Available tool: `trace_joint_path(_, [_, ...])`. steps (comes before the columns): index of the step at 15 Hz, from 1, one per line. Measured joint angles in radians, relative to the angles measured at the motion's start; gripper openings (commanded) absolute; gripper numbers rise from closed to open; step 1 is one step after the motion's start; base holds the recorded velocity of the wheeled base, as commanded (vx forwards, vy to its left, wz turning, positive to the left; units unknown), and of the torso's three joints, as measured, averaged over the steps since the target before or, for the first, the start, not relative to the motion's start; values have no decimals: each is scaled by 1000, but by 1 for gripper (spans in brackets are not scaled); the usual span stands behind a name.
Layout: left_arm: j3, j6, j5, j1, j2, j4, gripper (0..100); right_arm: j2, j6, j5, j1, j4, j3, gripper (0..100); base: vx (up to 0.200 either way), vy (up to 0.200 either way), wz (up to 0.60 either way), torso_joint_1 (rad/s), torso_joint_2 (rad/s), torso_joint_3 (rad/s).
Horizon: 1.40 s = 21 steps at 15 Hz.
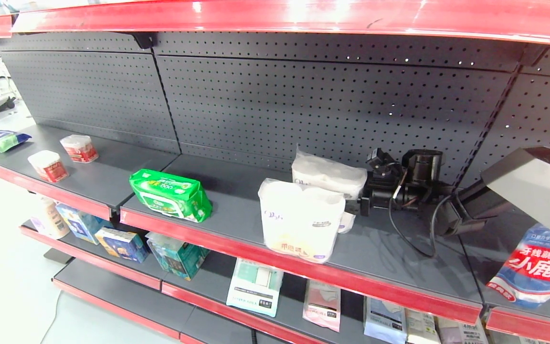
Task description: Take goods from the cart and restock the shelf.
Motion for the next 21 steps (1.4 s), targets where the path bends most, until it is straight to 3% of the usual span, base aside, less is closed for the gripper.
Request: trace_joint_path(21, [0,0,0,0,0,0,100,-67,18,-6,1,3,30,100,0,0,0,0,0,0])
